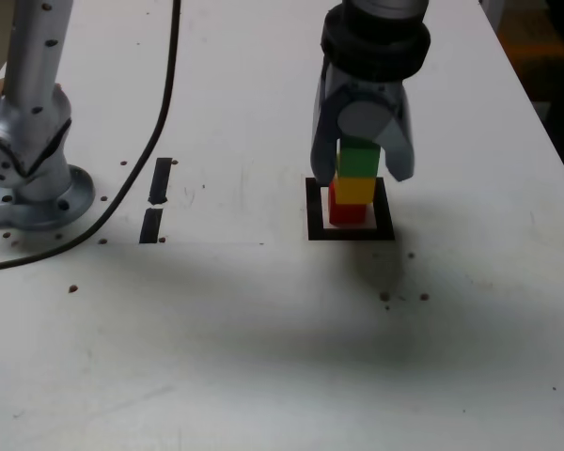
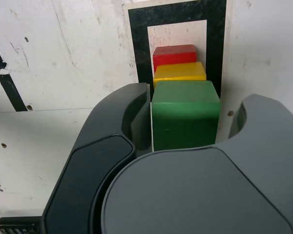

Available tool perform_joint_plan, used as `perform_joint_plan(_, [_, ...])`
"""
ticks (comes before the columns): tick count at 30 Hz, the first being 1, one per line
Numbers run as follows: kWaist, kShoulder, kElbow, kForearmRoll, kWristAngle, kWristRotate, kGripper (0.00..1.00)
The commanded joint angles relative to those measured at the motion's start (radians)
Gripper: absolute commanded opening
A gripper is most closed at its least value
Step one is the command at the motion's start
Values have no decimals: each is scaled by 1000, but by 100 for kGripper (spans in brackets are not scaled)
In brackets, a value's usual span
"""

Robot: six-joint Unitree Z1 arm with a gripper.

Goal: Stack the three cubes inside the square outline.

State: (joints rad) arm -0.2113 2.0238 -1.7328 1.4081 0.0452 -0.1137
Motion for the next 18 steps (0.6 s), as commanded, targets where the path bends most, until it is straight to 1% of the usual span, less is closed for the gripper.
perform_joint_plan(1, [1,-18,-5,12,19,-7,88])
perform_joint_plan(2, [1,-29,-7,24,33,-14,91])
perform_joint_plan(5, [1,-51,-6,45,52,-29,96])
perform_joint_plan(7, [1,-68,-8,51,54,-33,99])
perform_joint_plan(10, [-2,-120,-19,54,50,-27,100])
perform_joint_plan(13, [-14,-211,-30,56,50,-9,100])
perform_joint_plan(14, [-21,-267,-25,57,53,7,100])
perform_joint_plan(15, [-25,-312,-10,58,54,20,100])
perform_joint_plan(18, [-25,-402,54,61,57,46,100])
